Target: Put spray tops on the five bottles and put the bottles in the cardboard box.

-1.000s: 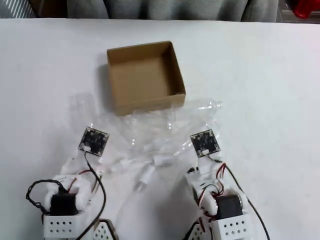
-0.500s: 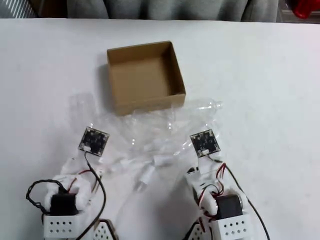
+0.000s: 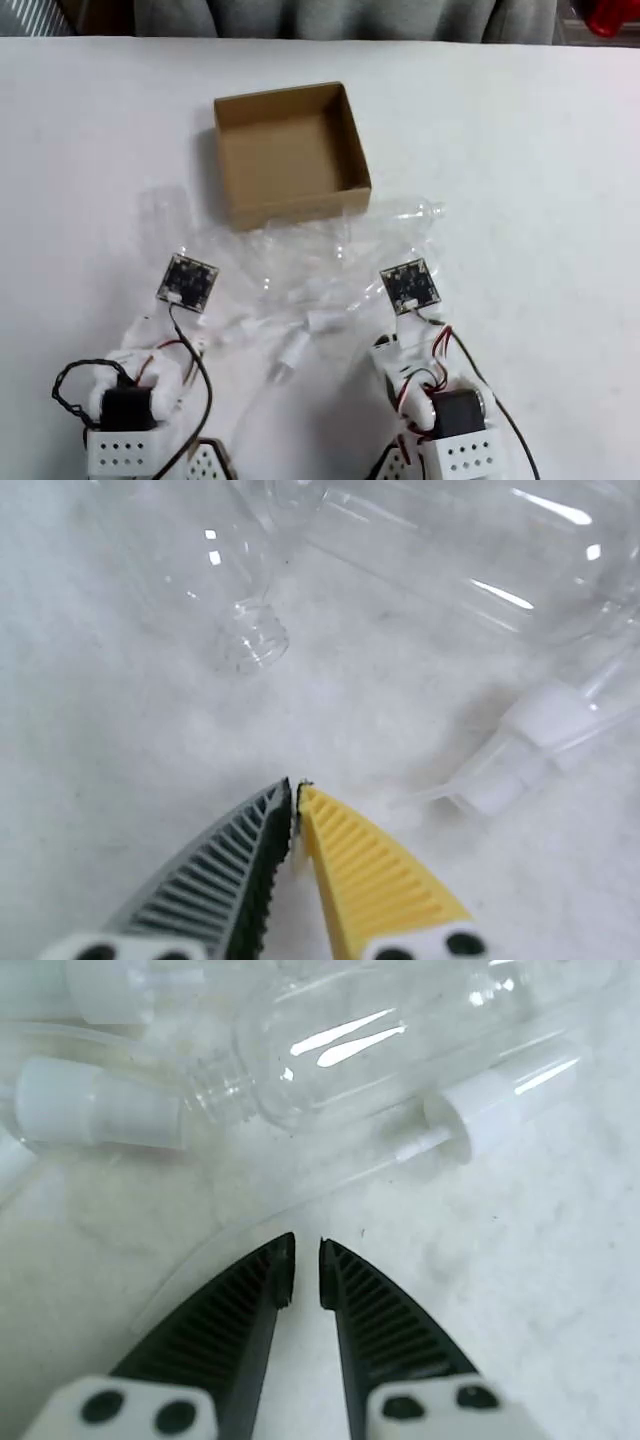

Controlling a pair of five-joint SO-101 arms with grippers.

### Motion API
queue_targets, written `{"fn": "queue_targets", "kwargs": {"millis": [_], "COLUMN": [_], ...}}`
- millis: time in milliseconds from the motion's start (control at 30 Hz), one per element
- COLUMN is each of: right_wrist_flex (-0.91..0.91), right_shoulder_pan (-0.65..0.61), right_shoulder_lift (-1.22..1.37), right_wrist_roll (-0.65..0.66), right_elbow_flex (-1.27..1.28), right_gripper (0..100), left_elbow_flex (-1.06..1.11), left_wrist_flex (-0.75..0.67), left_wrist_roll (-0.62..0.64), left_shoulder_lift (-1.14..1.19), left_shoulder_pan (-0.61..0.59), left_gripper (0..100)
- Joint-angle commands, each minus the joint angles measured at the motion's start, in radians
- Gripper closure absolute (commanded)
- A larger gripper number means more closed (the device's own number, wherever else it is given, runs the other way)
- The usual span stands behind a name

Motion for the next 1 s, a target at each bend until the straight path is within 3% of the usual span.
{"fn": "queue_targets", "kwargs": {"millis": [0,433,667,967], "right_wrist_flex": [0.005,-0.002,-0.157,-0.205], "right_shoulder_pan": [-0.005,-0.004,0.007,0.107], "right_shoulder_lift": [-0.008,-0.010,-0.010,-0.010], "right_wrist_roll": [0.006,0.005,0.006,0.006], "right_elbow_flex": [0.009,0.009,0.009,0.009], "right_gripper": [98.2,98.1,98.1,98.1], "left_elbow_flex": [-0.003,-0.003,-0.003,-0.078], "left_wrist_flex": [0.008,0.008,0.008,-0.002], "left_wrist_roll": [-0.003,-0.003,-0.002,-0.005], "left_shoulder_lift": [-0.010,-0.010,-0.010,-0.010], "left_shoulder_pan": [0.007,0.007,0.013,0.013], "left_gripper": [98,98,98,98]}}
